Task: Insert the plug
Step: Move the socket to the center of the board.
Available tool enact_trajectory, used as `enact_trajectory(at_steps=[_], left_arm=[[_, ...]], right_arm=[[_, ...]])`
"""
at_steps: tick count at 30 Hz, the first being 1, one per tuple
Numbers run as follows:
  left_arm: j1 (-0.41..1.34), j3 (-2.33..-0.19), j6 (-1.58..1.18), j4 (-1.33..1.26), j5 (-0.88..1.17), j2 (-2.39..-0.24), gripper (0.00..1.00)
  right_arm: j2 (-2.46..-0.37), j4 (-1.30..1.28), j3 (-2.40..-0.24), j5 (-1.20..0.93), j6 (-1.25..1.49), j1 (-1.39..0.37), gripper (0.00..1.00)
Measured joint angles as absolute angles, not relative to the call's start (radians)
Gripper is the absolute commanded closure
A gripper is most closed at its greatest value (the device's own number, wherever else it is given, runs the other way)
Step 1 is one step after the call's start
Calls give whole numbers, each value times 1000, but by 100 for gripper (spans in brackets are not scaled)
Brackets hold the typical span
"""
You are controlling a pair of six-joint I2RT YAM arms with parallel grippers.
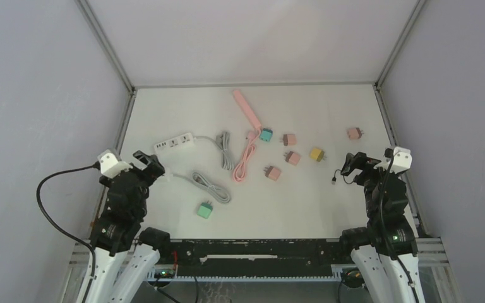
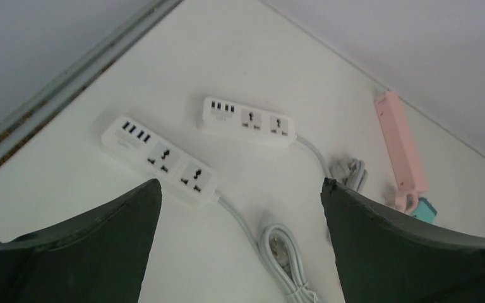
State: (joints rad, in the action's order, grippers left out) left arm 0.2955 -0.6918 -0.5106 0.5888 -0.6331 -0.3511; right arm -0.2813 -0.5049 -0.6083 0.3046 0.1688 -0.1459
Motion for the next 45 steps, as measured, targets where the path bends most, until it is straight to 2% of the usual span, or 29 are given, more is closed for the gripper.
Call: enact_trajectory(at_steps=[6, 12, 17, 31, 38, 45], left_arm=[[294, -681, -693, 721, -526, -411, 0], [294, -590, -811, 740, -384, -510, 0], [294, -537, -865, 665, -292, -637, 0], [294, -570, -890, 389, -134, -1112, 1], [293, -599, -886, 330, -81, -1239, 18], [311, -604, -883, 297, -39, -1277, 50]], right_arm=[[-265, -505, -608, 304, 169, -153, 0], [-262, -505, -608, 304, 169, -161, 0], [-258, -505, -608, 304, 169, -165, 0], [-251, -505, -608, 305, 169, -166, 0], [-250, -505, -600, 305, 169, -167, 0], [-247, -505, -597, 305, 168, -167, 0]])
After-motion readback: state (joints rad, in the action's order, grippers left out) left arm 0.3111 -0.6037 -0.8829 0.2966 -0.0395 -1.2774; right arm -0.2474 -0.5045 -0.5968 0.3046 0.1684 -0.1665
